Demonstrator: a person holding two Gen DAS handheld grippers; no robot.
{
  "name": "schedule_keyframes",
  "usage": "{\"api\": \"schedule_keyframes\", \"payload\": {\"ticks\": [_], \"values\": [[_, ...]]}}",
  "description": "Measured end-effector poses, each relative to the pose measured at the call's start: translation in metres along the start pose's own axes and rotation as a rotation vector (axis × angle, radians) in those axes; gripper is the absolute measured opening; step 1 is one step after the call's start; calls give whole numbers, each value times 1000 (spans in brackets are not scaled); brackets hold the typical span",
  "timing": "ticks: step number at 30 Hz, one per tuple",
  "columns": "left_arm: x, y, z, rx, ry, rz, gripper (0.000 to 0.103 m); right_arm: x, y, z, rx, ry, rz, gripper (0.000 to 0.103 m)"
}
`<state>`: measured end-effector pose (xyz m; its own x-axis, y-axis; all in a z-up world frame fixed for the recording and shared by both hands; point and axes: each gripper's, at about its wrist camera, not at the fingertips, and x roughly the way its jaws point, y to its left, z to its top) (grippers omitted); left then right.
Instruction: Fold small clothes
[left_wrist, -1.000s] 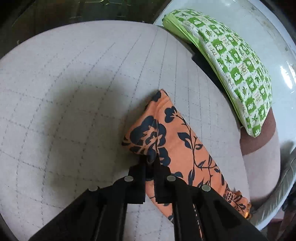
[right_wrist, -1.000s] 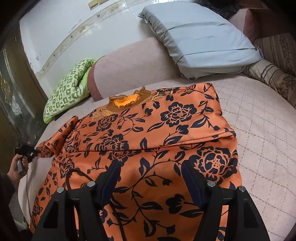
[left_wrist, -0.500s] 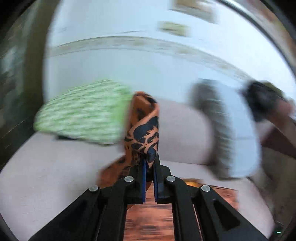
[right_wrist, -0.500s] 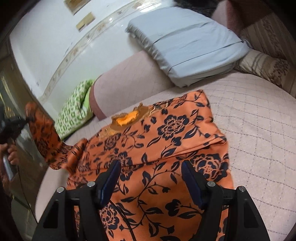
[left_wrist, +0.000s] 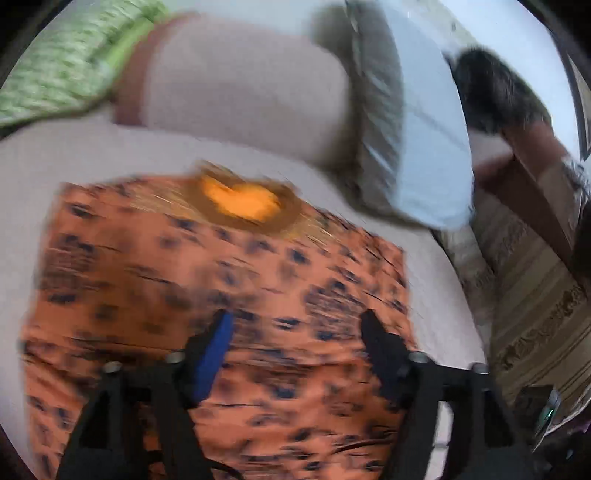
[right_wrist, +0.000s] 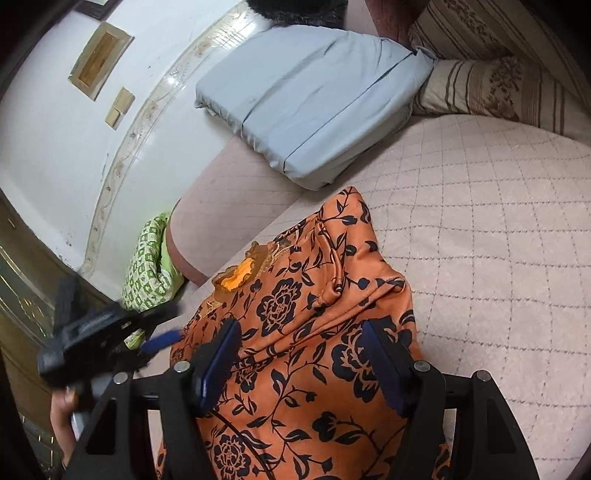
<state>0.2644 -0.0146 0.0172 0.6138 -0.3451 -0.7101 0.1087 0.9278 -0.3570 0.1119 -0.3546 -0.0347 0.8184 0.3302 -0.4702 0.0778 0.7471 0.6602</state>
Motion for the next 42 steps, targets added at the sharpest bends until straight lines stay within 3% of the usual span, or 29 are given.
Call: {"api": "schedule_keyframes", "payload": {"ticks": [2, 4, 6, 8, 9, 12, 16, 18, 19, 20, 21, 22, 23, 26, 28, 30, 34, 38, 41, 42], "values": [[-21, 34, -9, -22, -85, 103, 81, 3, 1, -3, -8, 13, -1, 71], [-26, 73, -15, -82, -104, 175, 81, 6, 2, -7, -13, 24, -9, 71], [-14, 114, -19, -160, -71, 236, 81, 10, 3, -10, -29, 43, -31, 71], [20, 153, -32, -200, 95, 346, 79, 15, 5, -15, -42, 64, -53, 71], [25, 159, -35, -205, 109, 338, 80, 19, 7, -16, -44, 88, -62, 71], [7, 141, -32, -113, 51, 321, 80, 24, 26, -7, -81, 100, -39, 71], [-26, 137, -30, -110, -103, 299, 80, 58, 50, 20, -78, 165, 77, 74], [-12, 145, -31, -103, -54, 362, 81, 87, 41, 28, -31, 232, 106, 75], [1, 152, -30, -101, 5, 403, 81, 106, 28, 27, -9, 275, 77, 76], [20, 166, -34, -122, 92, 462, 82, 120, 10, 24, 22, 298, -52, 75], [20, 171, -34, -144, 71, 435, 82, 126, -5, 19, 80, 317, -108, 74], [8, 170, -33, -153, 34, 442, 82, 121, -14, 18, 126, 293, -75, 67], [1, 169, -32, -159, 22, 461, 82, 109, -10, 19, 110, 268, -53, 68], [-28, 177, -36, -196, -55, 423, 82, 70, 10, 13, -13, 226, -65, 74], [-42, 193, -42, -269, -29, 456, 82, 39, 9, -1, -31, 223, -54, 74], [-58, 202, -59, -329, -6, 439, 82, 14, 5, -13, -30, 231, -75, 74], [-100, 198, -97, -328, -37, 415, 82, -55, -13, -45, -9, 216, -98, 74], [-113, 185, -140, -284, 22, 348, 82, -113, -23, -78, -4, 199, -133, 79], [-98, 190, -167, -288, 151, 383, 82, -137, -29, -96, 19, 198, -131, 79], [-102, 182, -173, -228, 134, 397, 82, -141, -30, -98, 20, 195, -131, 79]]}}
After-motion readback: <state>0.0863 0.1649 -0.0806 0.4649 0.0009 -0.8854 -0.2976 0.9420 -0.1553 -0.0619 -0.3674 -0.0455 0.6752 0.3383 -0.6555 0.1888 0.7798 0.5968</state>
